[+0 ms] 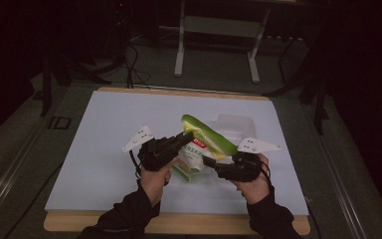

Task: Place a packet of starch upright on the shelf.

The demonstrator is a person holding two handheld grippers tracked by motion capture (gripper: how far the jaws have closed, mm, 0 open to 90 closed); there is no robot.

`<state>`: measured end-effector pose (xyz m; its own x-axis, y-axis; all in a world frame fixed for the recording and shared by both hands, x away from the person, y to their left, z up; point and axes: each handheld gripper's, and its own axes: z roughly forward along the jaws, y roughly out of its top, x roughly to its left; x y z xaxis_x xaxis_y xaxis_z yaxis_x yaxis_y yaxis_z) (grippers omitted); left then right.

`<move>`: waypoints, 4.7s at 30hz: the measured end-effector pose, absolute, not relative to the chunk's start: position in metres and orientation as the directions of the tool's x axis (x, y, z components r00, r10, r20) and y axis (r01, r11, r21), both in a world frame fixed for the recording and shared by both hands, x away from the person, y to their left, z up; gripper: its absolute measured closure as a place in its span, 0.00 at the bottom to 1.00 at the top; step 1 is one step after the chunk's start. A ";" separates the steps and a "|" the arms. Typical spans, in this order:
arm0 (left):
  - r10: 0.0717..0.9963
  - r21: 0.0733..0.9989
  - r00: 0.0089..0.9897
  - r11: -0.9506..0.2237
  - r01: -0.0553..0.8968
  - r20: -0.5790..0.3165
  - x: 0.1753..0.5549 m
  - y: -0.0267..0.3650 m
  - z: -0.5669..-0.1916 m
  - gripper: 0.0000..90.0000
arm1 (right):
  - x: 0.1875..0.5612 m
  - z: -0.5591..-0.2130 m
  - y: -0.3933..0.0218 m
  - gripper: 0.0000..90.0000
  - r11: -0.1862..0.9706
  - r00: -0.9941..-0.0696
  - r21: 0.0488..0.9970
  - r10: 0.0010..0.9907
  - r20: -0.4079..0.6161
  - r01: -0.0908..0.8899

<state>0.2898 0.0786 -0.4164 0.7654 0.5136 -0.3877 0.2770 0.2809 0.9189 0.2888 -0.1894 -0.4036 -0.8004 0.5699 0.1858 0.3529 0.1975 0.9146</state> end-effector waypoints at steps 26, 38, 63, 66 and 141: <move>0.462 0.976 0.861 0.140 0.167 -0.213 0.287 0.102 -0.400 0.22 | 0.311 -0.344 -0.198 0.95 0.315 -0.907 0.927 0.416 0.056 0.202; 0.554 0.971 0.823 -0.103 0.216 -0.124 0.279 0.110 -0.422 0.01 | 0.327 -0.308 -0.220 0.95 0.308 -0.885 0.939 0.465 -0.008 0.154; 0.749 0.956 0.645 -0.053 0.288 -0.153 0.252 0.186 -0.477 0.00 | 0.401 -0.290 -0.284 0.95 0.217 -0.805 0.962 0.594 0.005 0.167; 0.745 0.949 0.647 -0.058 0.309 -0.165 0.252 0.188 -0.485 0.00 | 0.411 -0.298 -0.286 0.95 0.220 -0.799 0.957 0.601 0.018 0.187; 0.670 0.951 0.735 -0.150 0.272 -0.105 0.252 0.182 -0.499 0.00 | 0.425 -0.416 -0.315 0.16 0.155 -0.555 0.874 0.819 0.146 0.460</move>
<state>0.2524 0.1822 -0.4991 0.7348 0.6701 -0.1047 0.2720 -0.1497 0.9506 0.4248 -0.3147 -0.4162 -0.5546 0.8191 0.1463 0.4597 0.1550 0.8745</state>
